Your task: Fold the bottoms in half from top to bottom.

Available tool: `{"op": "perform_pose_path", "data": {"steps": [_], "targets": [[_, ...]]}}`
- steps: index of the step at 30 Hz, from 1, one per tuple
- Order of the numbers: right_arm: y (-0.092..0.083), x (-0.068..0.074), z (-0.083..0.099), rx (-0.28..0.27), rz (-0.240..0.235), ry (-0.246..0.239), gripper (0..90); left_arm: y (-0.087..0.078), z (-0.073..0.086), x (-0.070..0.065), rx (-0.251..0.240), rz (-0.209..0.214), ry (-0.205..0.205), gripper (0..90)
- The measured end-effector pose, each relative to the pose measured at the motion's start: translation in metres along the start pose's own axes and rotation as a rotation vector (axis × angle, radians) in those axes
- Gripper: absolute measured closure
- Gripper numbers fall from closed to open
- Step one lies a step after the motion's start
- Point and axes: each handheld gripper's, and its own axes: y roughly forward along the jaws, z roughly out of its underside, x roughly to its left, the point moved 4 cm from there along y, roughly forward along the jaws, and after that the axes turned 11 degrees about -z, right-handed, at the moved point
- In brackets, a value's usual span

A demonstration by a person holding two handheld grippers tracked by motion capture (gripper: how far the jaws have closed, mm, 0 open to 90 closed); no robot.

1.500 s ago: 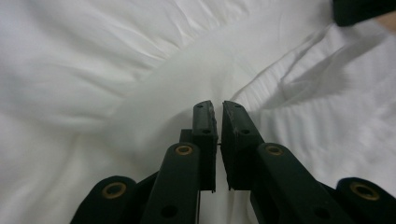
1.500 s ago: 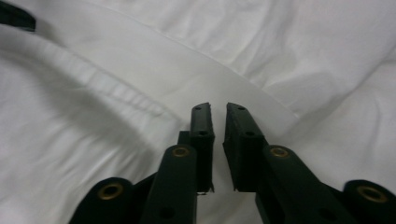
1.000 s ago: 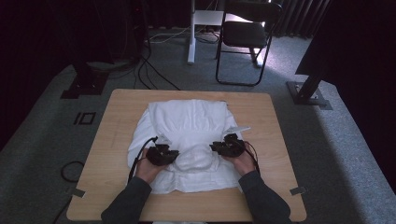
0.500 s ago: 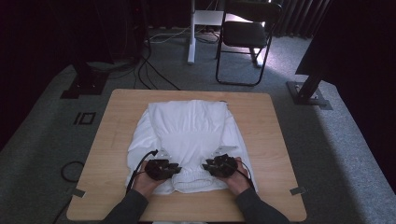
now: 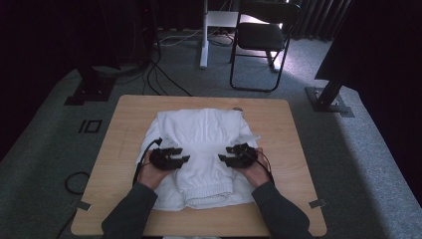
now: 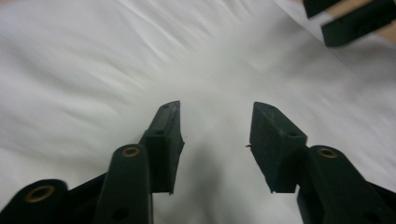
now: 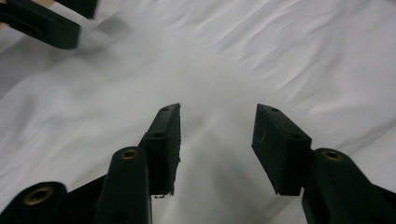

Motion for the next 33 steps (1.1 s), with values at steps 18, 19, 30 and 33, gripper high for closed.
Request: {"op": "perform_pose_path", "data": {"steps": [18,19,30,33], "targets": [[0.063,-0.061,0.008,0.041,0.123,0.133,51.9,0.067,0.038,0.033,0.054,-0.002,-0.165,52.5],[0.061,-0.056,0.011,0.040,0.127,0.116,51.9,0.066,0.040,0.031,0.053,-0.004,-0.157,52.4],[0.036,-0.021,0.048,-0.012,0.125,0.080,52.0,0.036,0.061,-0.005,0.041,0.012,-0.135,52.4],[0.031,-0.010,0.055,-0.009,0.133,0.056,51.9,0.027,0.067,-0.014,0.042,0.013,-0.134,52.4]]}}
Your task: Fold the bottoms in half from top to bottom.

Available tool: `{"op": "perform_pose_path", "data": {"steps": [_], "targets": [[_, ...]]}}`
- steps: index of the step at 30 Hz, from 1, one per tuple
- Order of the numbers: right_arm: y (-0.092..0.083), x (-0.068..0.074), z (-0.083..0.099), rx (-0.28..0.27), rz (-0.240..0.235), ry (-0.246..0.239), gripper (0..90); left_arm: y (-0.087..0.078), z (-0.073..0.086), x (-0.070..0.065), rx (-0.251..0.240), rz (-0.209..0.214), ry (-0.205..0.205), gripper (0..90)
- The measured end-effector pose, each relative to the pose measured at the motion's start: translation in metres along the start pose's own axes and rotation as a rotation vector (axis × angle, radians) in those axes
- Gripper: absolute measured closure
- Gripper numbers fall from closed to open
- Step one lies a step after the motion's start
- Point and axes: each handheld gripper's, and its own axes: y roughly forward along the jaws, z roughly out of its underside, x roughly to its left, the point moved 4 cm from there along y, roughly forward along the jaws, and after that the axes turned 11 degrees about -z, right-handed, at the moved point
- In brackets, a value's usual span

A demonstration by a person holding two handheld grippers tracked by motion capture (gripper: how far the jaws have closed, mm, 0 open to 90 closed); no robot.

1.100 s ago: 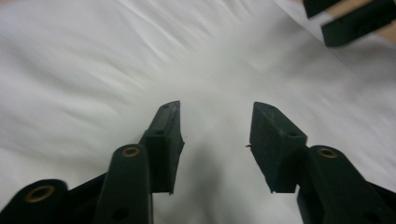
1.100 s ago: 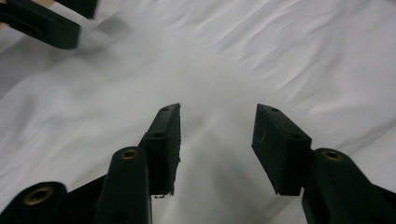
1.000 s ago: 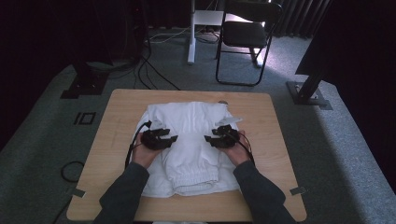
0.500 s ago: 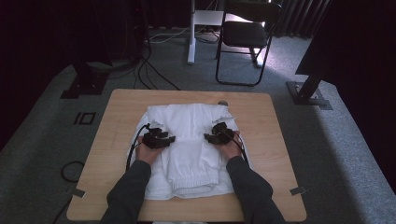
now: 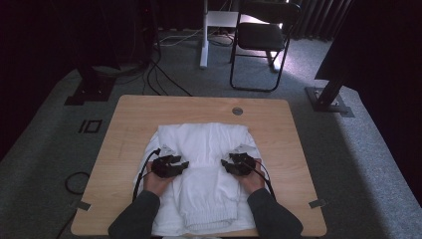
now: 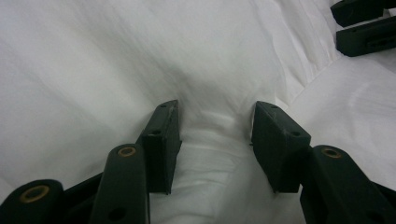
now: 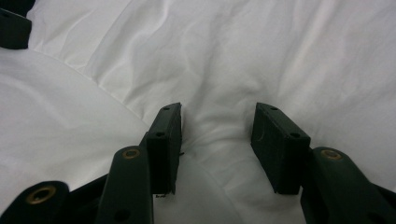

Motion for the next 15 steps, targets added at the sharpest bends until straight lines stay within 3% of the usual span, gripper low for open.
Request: {"op": "perform_pose_path", "data": {"steps": [8,10,12,15], "targets": [[-0.012,0.018,0.015,-0.007,-0.021,-0.011,52.0,-0.021,0.014,-0.015,0.015,0.009,-0.013,51.6],[-0.013,0.020,0.016,-0.003,-0.020,-0.016,52.0,-0.027,0.007,-0.012,0.015,-0.011,0.006,49.9],[-0.013,0.019,0.016,-0.003,-0.020,-0.019,52.0,-0.032,-0.008,-0.003,-0.010,-0.072,0.028,47.3],[-0.013,0.019,0.016,-0.004,-0.021,-0.019,52.1,-0.038,-0.037,0.021,-0.055,-0.137,-0.006,42.5]]}}
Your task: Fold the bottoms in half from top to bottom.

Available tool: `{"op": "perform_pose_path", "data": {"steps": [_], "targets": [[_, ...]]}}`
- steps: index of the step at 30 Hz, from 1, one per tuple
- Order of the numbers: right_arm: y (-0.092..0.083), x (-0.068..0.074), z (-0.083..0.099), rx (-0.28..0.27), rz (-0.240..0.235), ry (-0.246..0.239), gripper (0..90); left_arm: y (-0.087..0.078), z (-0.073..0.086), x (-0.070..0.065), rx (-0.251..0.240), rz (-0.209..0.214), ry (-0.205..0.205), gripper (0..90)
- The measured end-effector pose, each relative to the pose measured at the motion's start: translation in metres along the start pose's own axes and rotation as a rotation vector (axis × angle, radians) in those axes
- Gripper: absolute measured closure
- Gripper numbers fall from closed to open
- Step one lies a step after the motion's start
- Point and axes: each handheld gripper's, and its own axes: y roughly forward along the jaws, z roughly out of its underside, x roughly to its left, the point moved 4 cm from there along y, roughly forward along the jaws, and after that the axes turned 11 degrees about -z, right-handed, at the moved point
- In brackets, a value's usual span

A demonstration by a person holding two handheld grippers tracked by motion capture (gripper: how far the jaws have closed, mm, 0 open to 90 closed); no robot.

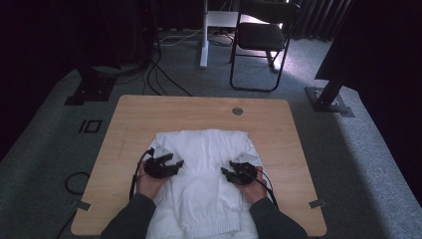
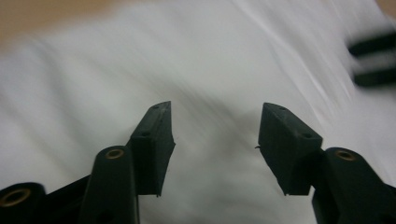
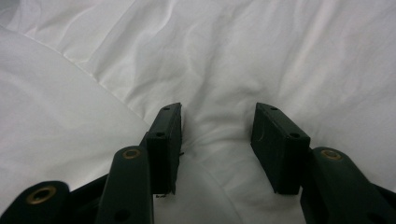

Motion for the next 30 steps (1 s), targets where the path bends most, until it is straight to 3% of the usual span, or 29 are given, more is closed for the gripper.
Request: {"op": "perform_pose_path", "data": {"steps": [2,5,7,10,12,15,18,21,24,27,28,30], "targets": [[0.000,0.000,0.000,0.000,0.001,-0.001,52.1,0.008,-0.018,0.020,0.002,-0.056,-0.027,37.8],[0.000,0.000,0.000,0.000,0.003,-0.004,52.1,0.033,-0.032,0.048,0.051,-0.108,-0.080,30.2],[0.000,0.001,0.000,0.001,0.006,-0.009,52.1,0.053,-0.031,0.062,0.091,-0.158,-0.086,27.5],[0.001,0.001,0.000,0.002,0.009,-0.019,52.2,0.079,-0.018,0.076,0.156,-0.190,-0.121,23.5],[0.001,0.001,0.000,0.001,0.008,-0.019,52.1,0.087,-0.012,0.079,0.173,-0.175,-0.134,21.4],[0.001,0.001,0.000,0.001,0.008,-0.019,52.2,0.090,-0.010,0.078,0.167,-0.170,-0.105,20.4],[0.001,0.001,0.000,0.001,0.007,-0.018,52.2,0.093,-0.005,0.081,0.174,-0.124,-0.156,20.0],[0.000,0.000,0.000,0.000,0.005,-0.013,52.1,0.092,-0.004,0.080,0.168,-0.114,-0.138,21.7],[0.000,-0.002,-0.001,0.003,-0.017,0.003,51.7,0.089,-0.005,0.076,0.175,-0.061,-0.137,43.5],[-0.006,-0.008,-0.007,0.038,-0.089,0.045,50.4,0.089,-0.006,0.073,0.177,-0.020,-0.151,60.5],[-0.010,-0.013,-0.012,0.034,-0.089,0.054,49.8,0.089,-0.006,0.073,0.176,-0.014,-0.154,63.6],[-0.024,-0.029,-0.029,-0.005,-0.013,0.053,47.8,0.089,-0.006,0.072,0.177,-0.004,-0.156,68.0]]}}
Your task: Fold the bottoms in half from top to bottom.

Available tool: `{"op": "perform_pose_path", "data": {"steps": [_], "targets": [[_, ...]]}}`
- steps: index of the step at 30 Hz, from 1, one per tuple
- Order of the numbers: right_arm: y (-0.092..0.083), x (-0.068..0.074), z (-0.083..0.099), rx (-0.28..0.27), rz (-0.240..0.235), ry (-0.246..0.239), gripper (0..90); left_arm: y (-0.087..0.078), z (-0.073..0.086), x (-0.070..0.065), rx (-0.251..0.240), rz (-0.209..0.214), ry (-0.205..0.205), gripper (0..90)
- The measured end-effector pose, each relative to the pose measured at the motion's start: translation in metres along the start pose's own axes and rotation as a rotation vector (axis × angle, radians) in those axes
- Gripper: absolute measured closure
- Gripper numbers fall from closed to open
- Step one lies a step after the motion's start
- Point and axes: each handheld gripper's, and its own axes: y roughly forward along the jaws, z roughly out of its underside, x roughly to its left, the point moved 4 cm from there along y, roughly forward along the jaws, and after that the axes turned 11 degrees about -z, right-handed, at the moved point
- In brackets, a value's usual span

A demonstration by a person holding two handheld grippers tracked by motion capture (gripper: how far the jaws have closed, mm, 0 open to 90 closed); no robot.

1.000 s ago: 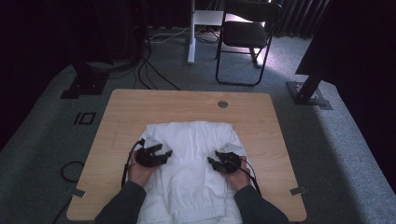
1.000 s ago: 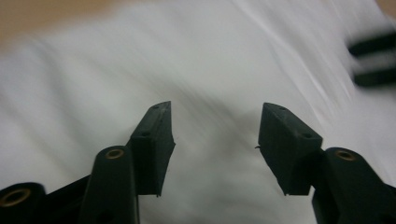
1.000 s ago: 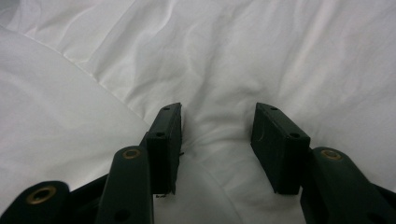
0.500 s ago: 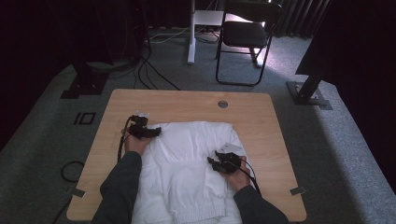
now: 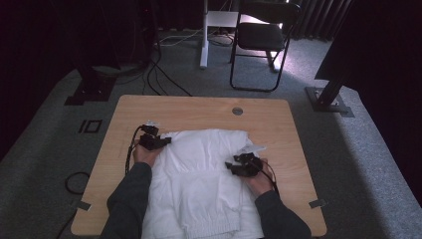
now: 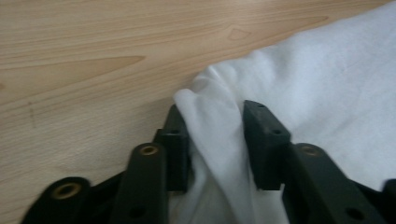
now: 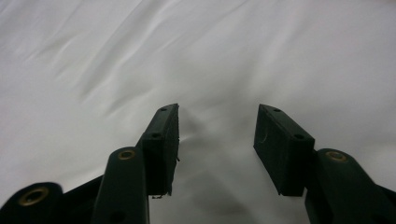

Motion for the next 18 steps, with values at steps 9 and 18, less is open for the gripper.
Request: {"op": "perform_pose_path", "data": {"steps": [9,18], "targets": [[0.012,-0.086,-0.052,-0.029,0.138,0.156,28.6,0.000,0.001,0.001,-0.008,0.019,-0.008,70.8],[0.052,-0.107,-0.038,0.072,0.132,0.211,37.9,0.001,0.002,0.002,-0.013,0.027,-0.010,70.6]]}}
